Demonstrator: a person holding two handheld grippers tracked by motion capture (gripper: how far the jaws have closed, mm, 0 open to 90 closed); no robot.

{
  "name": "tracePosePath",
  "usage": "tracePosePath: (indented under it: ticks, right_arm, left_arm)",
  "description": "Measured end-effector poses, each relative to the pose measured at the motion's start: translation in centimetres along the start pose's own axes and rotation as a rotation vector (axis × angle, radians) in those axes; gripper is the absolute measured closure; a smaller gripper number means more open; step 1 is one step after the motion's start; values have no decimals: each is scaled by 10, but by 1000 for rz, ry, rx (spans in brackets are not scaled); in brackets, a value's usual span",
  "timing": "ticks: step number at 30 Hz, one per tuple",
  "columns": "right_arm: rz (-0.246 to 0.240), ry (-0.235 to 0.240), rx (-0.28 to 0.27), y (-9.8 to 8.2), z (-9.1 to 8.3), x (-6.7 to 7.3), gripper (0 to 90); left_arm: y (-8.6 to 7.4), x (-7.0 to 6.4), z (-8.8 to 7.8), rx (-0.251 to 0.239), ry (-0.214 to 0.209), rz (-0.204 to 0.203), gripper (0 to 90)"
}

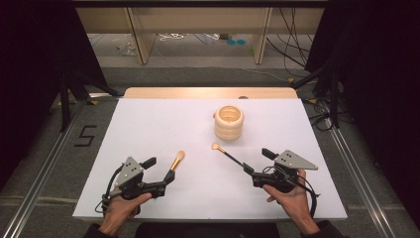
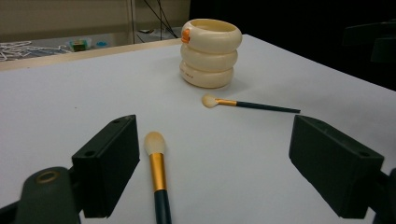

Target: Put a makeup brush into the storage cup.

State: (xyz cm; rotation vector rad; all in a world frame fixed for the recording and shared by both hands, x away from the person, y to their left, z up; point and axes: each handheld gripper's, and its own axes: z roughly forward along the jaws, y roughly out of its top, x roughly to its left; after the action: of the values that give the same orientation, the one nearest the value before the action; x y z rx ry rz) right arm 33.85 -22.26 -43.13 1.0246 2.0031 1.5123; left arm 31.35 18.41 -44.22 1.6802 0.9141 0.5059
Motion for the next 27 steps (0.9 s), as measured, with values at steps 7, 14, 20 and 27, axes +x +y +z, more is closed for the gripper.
tracePosePath:
  ticks: [7, 14, 20, 27]
  right_arm:
    - [-3, -3, 5, 1, 1, 0, 158]
    - [-47, -4, -24, 2, 4, -3, 161]
    - [-60, 5, 10, 5, 5, -4, 161]
    - [-127, 15, 81, 12, 12, -2, 158]
  left_arm:
    - [0, 0, -1, 2, 3, -7, 159]
    - [0, 1, -1, 4, -1, -5, 159]
    - [0, 1, -1, 8, -1, -12, 159]
    - [0, 1, -1, 7, 4, -18, 159]
